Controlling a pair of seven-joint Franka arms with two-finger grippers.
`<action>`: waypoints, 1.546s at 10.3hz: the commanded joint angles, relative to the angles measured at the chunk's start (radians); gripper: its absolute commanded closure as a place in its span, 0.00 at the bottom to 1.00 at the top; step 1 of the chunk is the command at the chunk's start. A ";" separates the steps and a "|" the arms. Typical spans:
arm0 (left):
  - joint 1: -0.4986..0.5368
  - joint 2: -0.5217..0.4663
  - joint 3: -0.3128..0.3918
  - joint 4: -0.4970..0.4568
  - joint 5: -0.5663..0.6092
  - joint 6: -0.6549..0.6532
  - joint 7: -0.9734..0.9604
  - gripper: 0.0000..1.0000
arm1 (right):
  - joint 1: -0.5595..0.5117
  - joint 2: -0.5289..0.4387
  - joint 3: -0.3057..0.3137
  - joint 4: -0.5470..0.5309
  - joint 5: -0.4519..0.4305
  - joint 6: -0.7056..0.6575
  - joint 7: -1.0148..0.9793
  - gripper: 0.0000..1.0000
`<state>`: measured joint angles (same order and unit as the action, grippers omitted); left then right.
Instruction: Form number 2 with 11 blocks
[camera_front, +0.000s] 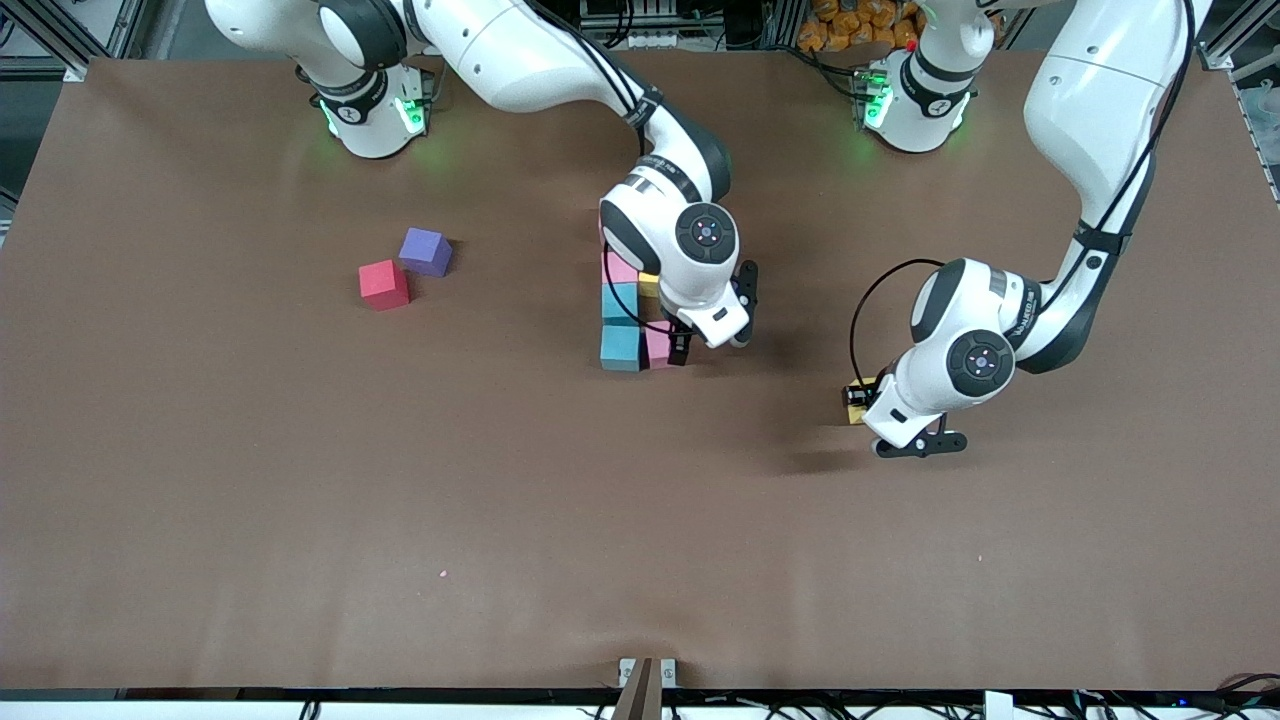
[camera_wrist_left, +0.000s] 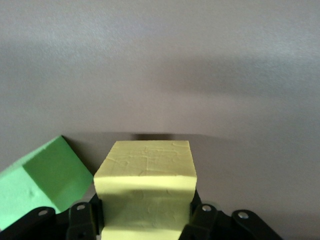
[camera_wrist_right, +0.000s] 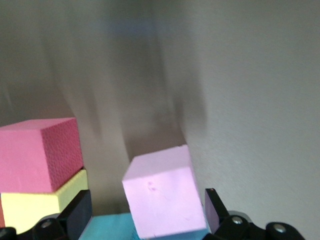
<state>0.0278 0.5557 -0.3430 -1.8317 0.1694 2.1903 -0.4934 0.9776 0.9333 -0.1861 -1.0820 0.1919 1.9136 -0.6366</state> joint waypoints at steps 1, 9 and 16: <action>0.001 -0.046 -0.043 -0.015 -0.018 -0.047 -0.094 0.54 | -0.081 -0.045 0.008 -0.009 0.014 -0.022 -0.061 0.00; -0.152 -0.031 -0.166 -0.009 -0.002 -0.069 -0.942 0.55 | -0.215 -0.123 -0.238 -0.010 0.017 -0.074 -0.066 0.00; -0.244 0.019 -0.165 -0.066 0.206 0.127 -1.615 0.56 | -0.261 -0.133 -0.554 -0.021 0.268 -0.134 -0.018 0.00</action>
<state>-0.2135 0.5656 -0.5119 -1.8849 0.3101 2.2891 -2.0007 0.7183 0.8203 -0.6953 -1.0856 0.4011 1.8013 -0.6687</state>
